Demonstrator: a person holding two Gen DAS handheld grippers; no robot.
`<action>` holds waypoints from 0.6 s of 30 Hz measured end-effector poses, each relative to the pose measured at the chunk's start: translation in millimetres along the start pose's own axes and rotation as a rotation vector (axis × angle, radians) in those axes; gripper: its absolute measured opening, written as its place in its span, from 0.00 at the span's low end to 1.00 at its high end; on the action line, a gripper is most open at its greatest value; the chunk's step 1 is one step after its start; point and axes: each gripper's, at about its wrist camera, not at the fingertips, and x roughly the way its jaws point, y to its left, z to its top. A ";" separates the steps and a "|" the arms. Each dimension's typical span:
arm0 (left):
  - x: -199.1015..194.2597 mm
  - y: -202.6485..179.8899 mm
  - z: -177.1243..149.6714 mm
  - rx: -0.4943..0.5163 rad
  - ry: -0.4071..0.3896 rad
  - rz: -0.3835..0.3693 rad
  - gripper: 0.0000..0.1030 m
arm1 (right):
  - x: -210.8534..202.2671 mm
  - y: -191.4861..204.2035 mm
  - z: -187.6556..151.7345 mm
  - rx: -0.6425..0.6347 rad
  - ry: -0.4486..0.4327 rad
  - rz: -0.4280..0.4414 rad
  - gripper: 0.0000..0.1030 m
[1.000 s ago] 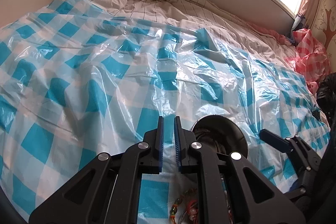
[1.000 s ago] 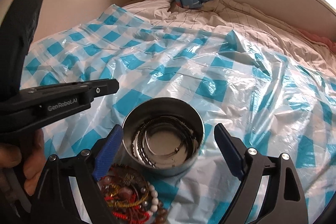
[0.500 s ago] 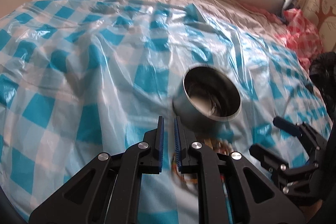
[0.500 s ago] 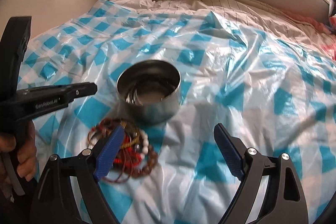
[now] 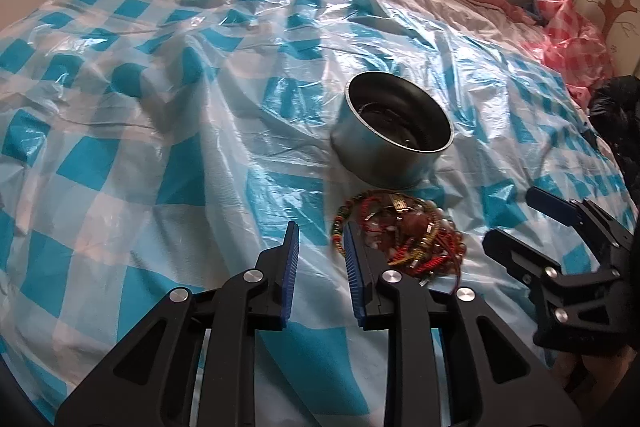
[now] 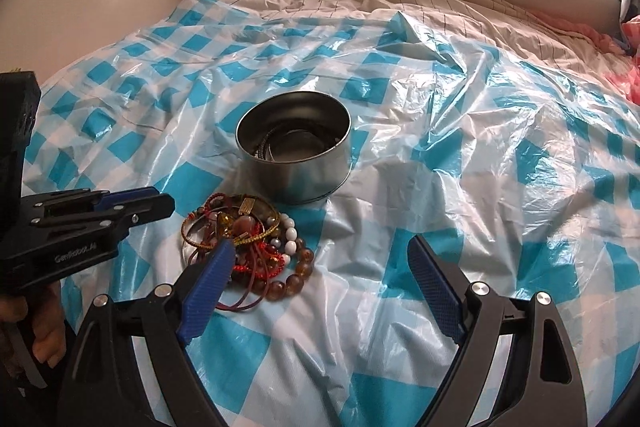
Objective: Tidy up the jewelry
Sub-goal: 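Withdraw the right gripper from the tin back over the jewelry pile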
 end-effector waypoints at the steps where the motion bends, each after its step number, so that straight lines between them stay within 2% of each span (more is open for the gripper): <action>1: 2.2 0.8 1.3 0.000 0.004 0.004 0.21 | 0.6 1.0 -0.1 -0.005 0.001 -0.002 0.82; 8: 18.4 -6.8 4.1 0.040 0.034 0.054 0.21 | 3.3 3.5 -0.4 -0.014 0.005 -0.009 0.82; 14: 26.8 -9.7 6.3 0.054 0.052 0.057 0.21 | 3.6 3.9 0.0 -0.014 0.003 -0.007 0.82; 18: 21.7 -8.5 7.4 0.047 0.028 0.044 0.21 | 3.7 3.8 -0.1 -0.012 0.001 -0.007 0.83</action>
